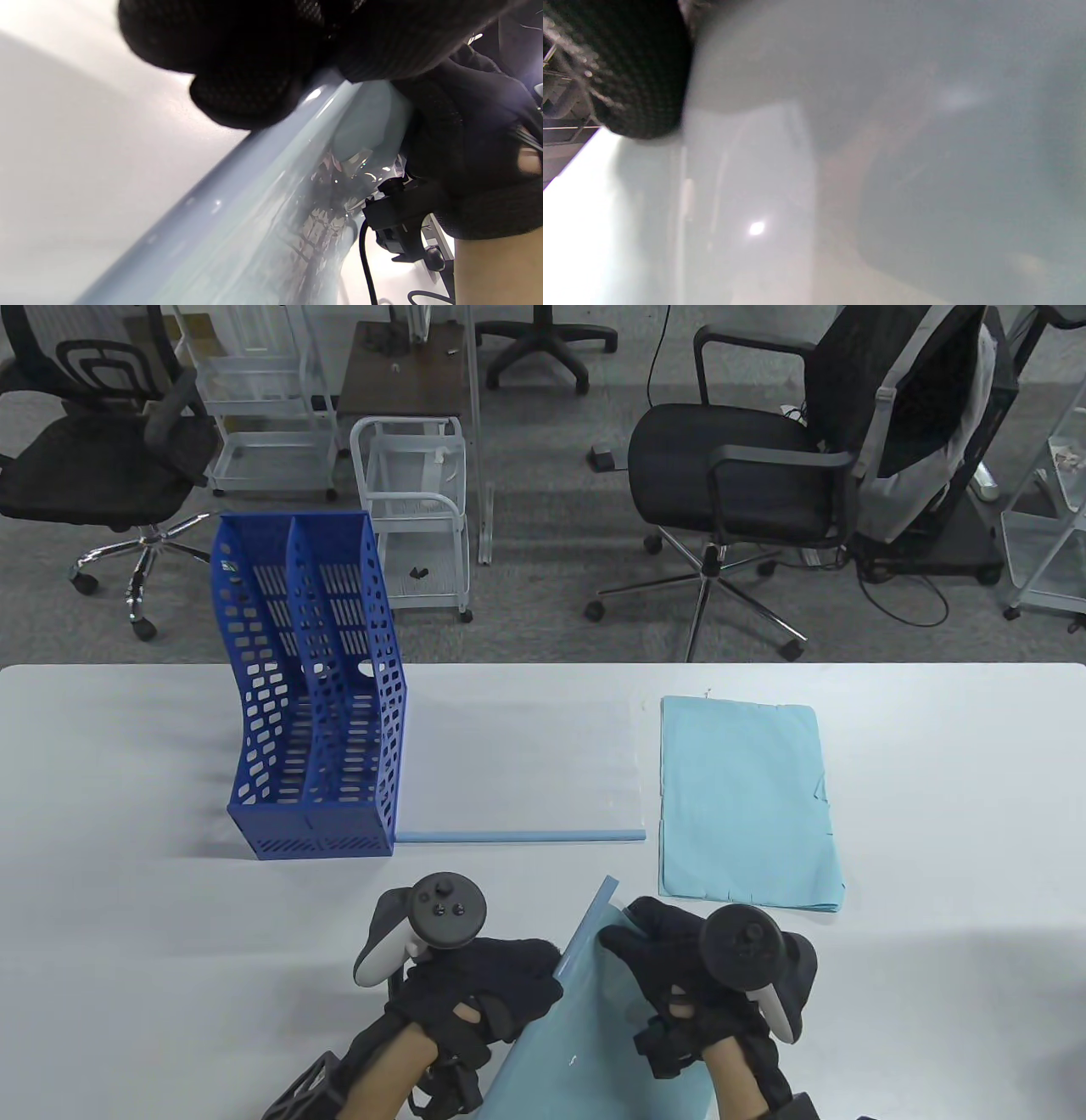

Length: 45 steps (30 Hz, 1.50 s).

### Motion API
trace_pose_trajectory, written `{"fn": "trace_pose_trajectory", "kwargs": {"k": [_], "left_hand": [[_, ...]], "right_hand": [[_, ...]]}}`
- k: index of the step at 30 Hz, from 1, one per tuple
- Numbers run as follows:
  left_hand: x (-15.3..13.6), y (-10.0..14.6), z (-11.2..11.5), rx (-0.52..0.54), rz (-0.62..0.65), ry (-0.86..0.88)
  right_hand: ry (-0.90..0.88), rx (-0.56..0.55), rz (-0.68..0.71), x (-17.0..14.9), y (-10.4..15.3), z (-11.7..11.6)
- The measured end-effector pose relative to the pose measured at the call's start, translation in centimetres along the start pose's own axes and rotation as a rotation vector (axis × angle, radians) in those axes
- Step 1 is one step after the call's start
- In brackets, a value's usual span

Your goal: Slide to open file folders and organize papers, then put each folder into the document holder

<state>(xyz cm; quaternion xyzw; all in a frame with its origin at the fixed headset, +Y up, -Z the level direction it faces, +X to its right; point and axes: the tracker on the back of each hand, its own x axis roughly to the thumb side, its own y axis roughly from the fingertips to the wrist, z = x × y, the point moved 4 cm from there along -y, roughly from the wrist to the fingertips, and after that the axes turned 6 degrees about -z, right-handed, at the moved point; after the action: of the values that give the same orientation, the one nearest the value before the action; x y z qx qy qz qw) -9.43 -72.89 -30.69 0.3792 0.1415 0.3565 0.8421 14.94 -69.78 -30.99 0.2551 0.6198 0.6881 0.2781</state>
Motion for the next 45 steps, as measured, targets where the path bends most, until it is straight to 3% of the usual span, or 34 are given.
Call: {"fn": "trace_pose_trajectory", "kwargs": {"k": [14,17,24,27,32,35,37,42,45], "left_hand": [[-0.4,-0.2,0.6,-0.078,-0.013,0.007],[-1.8,-0.7,1.6,-0.193,-0.058,-0.005],[-3.9,-1.4,4.1,-0.337,-0.025,0.194],[-3.9,-1.3,4.4,-0.336,0.017,0.249],[-3.6,-1.0,3.5,-0.255,0.076,0.253],[-4.1,-0.4,1.6,-0.197,0.089,0.329],[-4.5,0.4,-0.1,-0.142,0.114,0.398],[-4.5,3.1,-5.0,0.073,0.279,0.59],[-4.5,5.5,-8.5,0.329,0.457,0.726]], "right_hand": [[0.016,-0.016,0.011,0.0,0.2,0.6],[0.001,-0.016,0.054,0.5,0.5,0.3],[-0.056,-0.082,0.164,1.7,1.2,0.7],[-0.055,-0.129,0.187,2.1,1.6,0.9],[0.115,-0.188,0.14,2.6,2.3,1.4],[0.228,-0.356,0.103,2.3,3.0,3.5],[0.17,-0.394,0.071,1.7,3.2,4.6],[0.041,-0.368,0.016,0.3,2.9,5.0],[0.053,-0.34,0.01,0.1,2.6,4.4]]}}
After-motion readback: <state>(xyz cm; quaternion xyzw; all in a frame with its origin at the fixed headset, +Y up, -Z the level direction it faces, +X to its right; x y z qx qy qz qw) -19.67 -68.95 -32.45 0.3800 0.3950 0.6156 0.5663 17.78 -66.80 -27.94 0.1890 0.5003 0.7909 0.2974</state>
